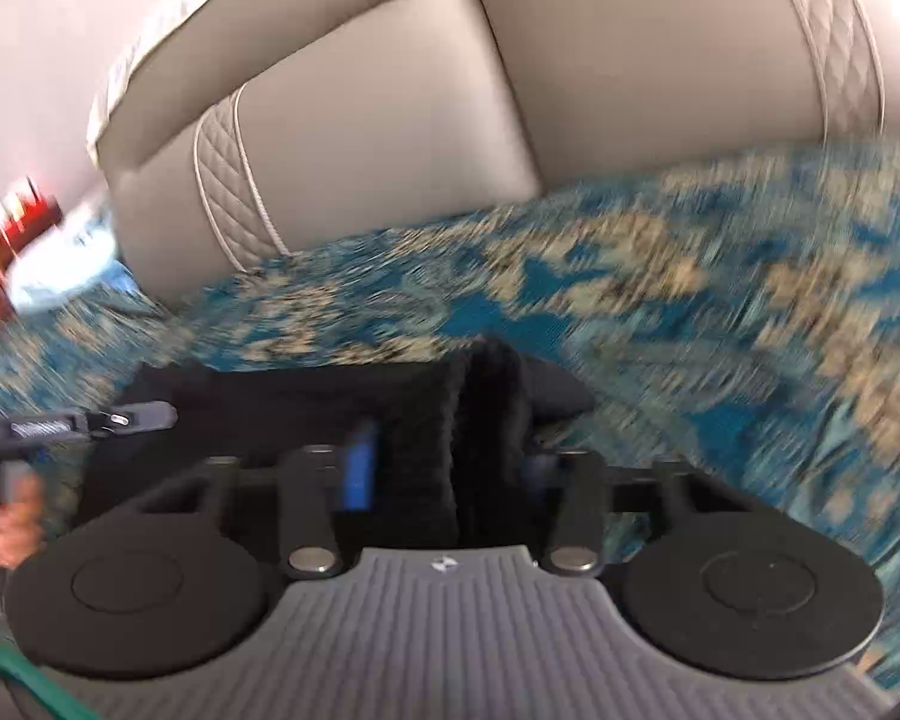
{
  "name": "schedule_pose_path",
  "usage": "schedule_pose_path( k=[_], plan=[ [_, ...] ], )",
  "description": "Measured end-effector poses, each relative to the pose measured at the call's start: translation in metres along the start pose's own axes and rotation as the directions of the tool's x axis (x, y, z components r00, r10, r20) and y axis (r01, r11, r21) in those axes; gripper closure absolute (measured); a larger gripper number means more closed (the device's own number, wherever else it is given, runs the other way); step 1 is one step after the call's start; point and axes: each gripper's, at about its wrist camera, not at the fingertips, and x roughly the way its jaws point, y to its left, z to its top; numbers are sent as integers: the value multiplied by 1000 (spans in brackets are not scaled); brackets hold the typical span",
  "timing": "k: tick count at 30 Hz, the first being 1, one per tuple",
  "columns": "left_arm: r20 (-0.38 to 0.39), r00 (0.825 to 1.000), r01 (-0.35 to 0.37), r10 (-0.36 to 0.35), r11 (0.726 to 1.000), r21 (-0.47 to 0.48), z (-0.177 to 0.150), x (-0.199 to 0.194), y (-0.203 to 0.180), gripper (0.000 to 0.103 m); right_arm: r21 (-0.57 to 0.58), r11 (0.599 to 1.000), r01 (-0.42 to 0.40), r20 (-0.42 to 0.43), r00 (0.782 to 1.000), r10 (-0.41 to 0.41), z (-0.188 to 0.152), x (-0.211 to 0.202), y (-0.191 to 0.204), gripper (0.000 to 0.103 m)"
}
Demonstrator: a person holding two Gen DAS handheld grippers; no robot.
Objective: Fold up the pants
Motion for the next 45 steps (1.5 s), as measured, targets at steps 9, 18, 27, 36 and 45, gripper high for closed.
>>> schedule_pose_path(
  k=[9, 18, 27, 36, 45],
  plan=[
    [106, 976, -188, 188, 982, -16, 44, 4, 45, 90, 38, 999, -27, 38, 999, 26, 23, 53, 39, 69],
    [128, 913, -390, 387, 921, -5, 83, 45, 102, 89, -21, 999, 45, 107, 993, -43, 54, 134, 94, 68],
    [114, 891, -446, 440, 894, 33, 74, 64, 109, 75, -50, 991, 121, 128, 985, -114, 48, 142, 97, 43],
    [83, 872, -486, 482, 874, 31, 73, 68, 114, 55, -109, 972, 210, 114, 974, -198, 51, 146, 104, 19],
    [85, 858, -510, 507, 860, 17, 72, 67, 117, 42, -118, 968, 221, 120, 971, -207, 49, 146, 106, 10]
  ],
)
